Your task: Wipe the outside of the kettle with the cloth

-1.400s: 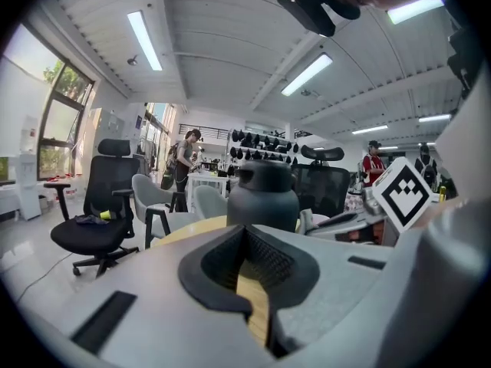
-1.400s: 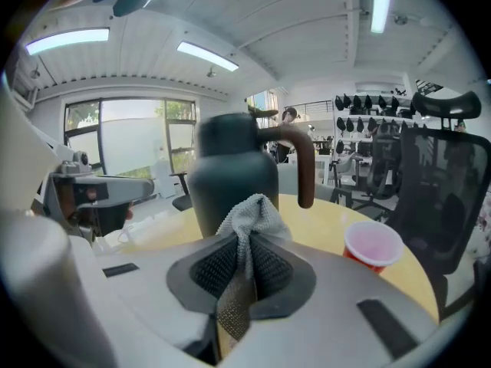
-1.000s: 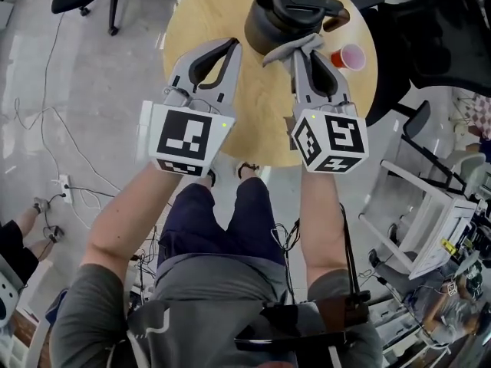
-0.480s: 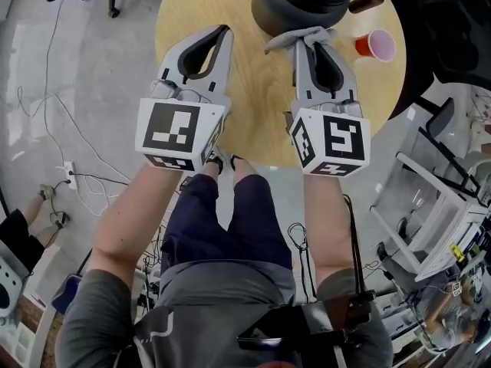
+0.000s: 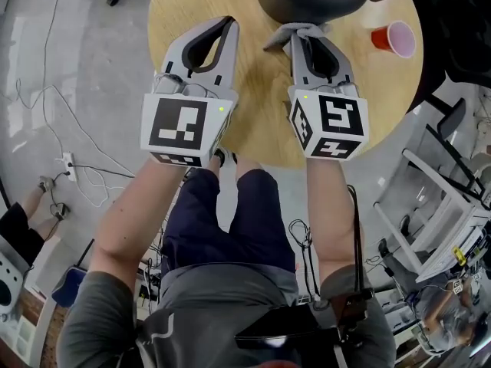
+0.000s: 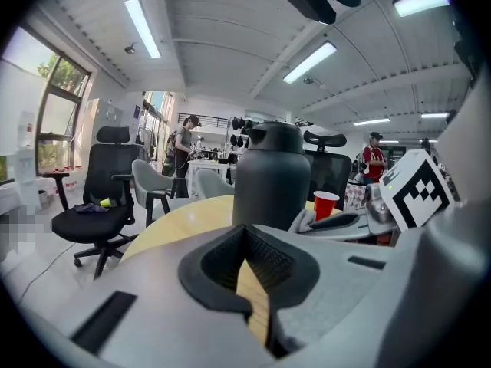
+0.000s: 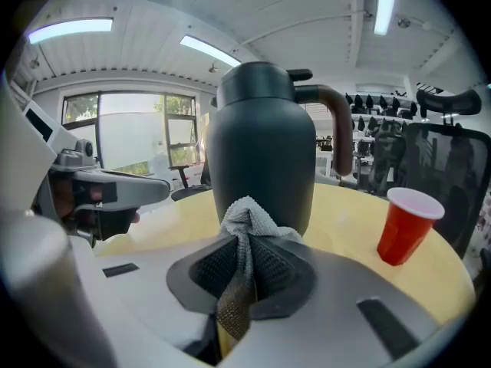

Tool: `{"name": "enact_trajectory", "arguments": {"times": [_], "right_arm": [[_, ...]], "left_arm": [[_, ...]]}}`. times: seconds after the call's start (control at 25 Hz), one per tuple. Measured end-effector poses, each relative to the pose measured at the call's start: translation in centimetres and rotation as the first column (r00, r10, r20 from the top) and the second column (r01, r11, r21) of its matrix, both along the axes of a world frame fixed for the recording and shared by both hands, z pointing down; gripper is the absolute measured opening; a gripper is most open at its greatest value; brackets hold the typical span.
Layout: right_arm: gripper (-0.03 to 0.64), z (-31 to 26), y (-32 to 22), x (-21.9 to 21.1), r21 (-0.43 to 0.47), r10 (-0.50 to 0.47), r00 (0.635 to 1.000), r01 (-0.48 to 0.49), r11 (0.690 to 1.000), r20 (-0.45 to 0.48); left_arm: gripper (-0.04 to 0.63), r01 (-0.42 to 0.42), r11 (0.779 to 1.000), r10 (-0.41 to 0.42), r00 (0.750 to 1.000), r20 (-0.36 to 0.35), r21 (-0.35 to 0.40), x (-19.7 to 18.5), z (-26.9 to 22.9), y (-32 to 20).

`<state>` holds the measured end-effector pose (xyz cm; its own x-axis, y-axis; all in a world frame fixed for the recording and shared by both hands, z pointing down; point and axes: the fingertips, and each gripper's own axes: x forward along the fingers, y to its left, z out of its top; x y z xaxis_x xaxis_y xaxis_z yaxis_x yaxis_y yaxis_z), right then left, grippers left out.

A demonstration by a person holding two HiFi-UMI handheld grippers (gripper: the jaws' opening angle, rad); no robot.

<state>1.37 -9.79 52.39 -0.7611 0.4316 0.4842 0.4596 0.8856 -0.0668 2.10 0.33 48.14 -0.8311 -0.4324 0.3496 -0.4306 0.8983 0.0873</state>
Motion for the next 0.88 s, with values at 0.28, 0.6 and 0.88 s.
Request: {"name": "enact_trajectory", "arguments": {"times": [0.28, 0.6, 0.88], "right_arm": [[0.057, -0.9, -0.2, 0.4, -0.032, 0.002, 1.000, -0.003, 0.999, -0.031], [0.057, -9.7, 0.4, 2.2, -0.115, -0.018, 1.000, 0.020, 0.993, 0.025], [0.057, -15.3, 2.6, 0.8, -0.136, -0.012, 0.995, 0.026, 0.990, 0.102]], "left_arm": [[0.008, 0.005, 1.000, -0.006, 1.000, -0.014, -0.007, 0.3, -1.1, 0.2], [0.008, 0.017, 0.999, -0.018, 1.000, -0.017, -0.050, 1.8, -7.7, -0.1], [0.008, 0.008, 0.998, -0.004, 0.998, 0.058, -0.061, 0.4, -13.2, 0.9]]}}
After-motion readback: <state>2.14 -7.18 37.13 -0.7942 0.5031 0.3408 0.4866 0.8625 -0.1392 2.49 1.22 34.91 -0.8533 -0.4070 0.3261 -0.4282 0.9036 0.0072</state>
